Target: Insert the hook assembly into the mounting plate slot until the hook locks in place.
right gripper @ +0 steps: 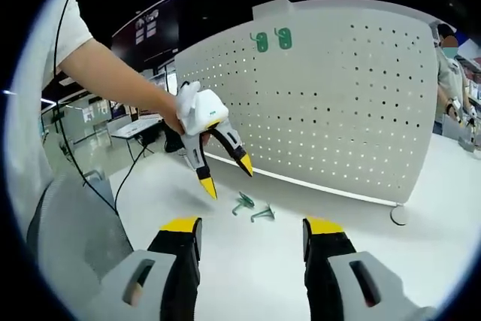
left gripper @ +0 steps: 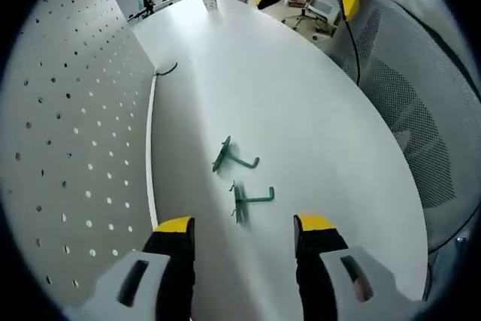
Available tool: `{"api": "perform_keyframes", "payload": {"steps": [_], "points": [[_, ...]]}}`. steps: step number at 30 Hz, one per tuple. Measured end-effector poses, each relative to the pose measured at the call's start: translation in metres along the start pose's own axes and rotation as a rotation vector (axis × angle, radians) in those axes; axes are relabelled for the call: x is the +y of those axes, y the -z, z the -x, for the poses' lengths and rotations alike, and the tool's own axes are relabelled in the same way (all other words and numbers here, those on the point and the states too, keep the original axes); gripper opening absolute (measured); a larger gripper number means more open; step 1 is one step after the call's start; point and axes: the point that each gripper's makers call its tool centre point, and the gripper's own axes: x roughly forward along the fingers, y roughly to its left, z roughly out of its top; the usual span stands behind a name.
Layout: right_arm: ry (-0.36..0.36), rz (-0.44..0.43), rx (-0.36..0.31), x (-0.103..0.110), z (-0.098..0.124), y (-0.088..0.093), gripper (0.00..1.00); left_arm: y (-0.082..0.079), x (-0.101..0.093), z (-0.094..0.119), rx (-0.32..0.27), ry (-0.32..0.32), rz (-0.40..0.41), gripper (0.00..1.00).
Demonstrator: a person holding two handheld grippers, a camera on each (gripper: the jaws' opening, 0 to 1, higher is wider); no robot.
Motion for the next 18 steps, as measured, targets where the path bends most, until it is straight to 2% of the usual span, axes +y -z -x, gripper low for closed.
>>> {"api": "perform_keyframes", "payload": {"steps": [18], "points": [[0.003,-0.007,0.002,-0.001,0.000,0.001,0.51,0.008,-0.003,-0.025,0.055,0.080,0.001,0.54]]}}
